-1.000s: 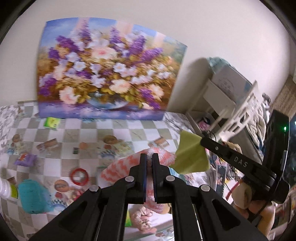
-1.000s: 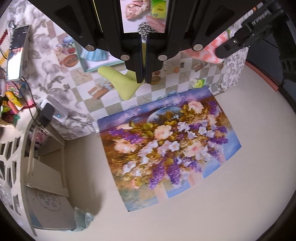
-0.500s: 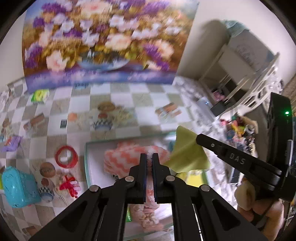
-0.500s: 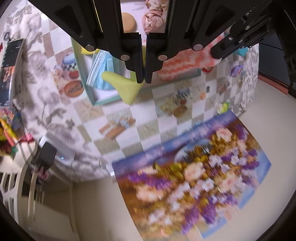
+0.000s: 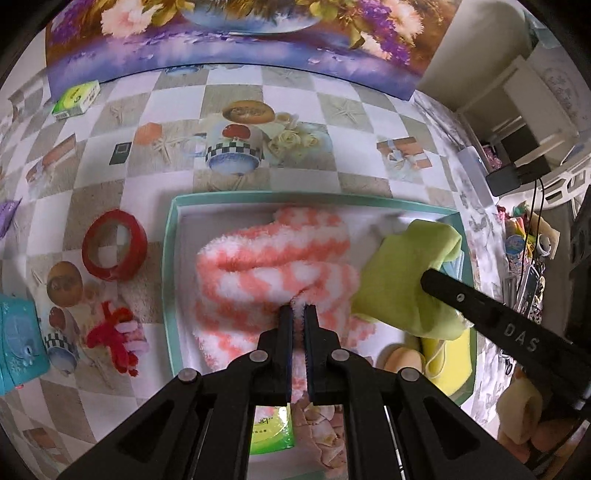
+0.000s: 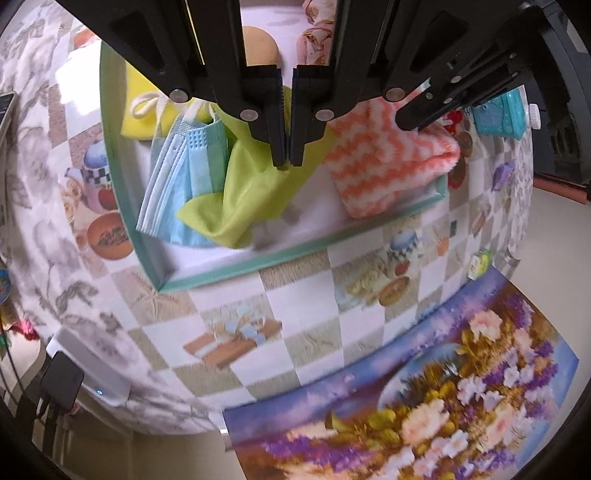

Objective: Organize soft objects
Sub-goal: 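Carry both cloths over the tray and open both grippers to drop them, then reach the right gripper to the red pipe-cleaner figure and close on it, then lift the red figure with the right gripper while the left gripper grasps the red tape roll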

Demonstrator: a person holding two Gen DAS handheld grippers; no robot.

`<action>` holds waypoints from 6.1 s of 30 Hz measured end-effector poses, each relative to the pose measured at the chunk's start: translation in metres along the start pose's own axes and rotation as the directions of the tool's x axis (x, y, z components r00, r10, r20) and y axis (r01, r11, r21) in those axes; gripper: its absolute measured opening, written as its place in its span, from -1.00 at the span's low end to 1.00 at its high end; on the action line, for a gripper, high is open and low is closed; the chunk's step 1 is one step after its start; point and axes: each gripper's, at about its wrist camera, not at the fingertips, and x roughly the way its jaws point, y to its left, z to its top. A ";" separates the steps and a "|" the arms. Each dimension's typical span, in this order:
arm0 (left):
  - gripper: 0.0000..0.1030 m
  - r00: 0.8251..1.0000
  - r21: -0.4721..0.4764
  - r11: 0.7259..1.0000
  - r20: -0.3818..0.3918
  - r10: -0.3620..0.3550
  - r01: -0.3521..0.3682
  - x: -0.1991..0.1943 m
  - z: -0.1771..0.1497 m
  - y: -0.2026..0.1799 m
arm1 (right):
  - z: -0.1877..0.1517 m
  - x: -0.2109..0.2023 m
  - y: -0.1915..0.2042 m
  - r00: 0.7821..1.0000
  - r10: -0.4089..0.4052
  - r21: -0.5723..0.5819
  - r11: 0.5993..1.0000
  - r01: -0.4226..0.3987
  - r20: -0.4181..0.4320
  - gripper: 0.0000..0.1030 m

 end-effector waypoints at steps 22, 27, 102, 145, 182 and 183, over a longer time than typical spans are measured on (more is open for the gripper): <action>0.01 0.983 -0.020 0.998 0.173 0.057 -0.054 -0.085 0.015 0.010 | 0.009 -0.059 0.034 0.989 -0.090 -0.115 0.988 0.104 0.114 -0.88; 0.11 0.985 -0.060 0.996 0.159 0.069 -0.060 -0.080 0.018 0.024 | 0.008 -0.050 0.035 0.990 -0.108 -0.121 0.986 0.118 0.090 -0.88; 0.92 0.935 -0.355 0.912 0.205 0.289 -0.204 -0.136 -0.007 0.227 | -0.056 0.046 0.229 0.999 -0.030 -0.456 0.890 0.021 -0.011 0.64; 0.92 0.947 -0.330 0.926 0.192 0.258 -0.185 -0.116 0.004 0.218 | -0.052 0.055 0.229 0.999 -0.044 -0.466 0.884 0.026 -0.026 -0.13; 0.84 0.956 -0.085 0.959 0.098 0.278 -0.270 -0.011 0.037 0.113 | 0.007 -0.027 0.127 0.981 -0.080 -0.246 0.961 0.122 0.177 -0.13; 0.84 0.956 -0.093 0.959 0.092 0.277 -0.268 -0.008 0.037 0.115 | 0.007 -0.026 0.127 0.981 -0.081 -0.245 0.962 0.123 0.174 -0.13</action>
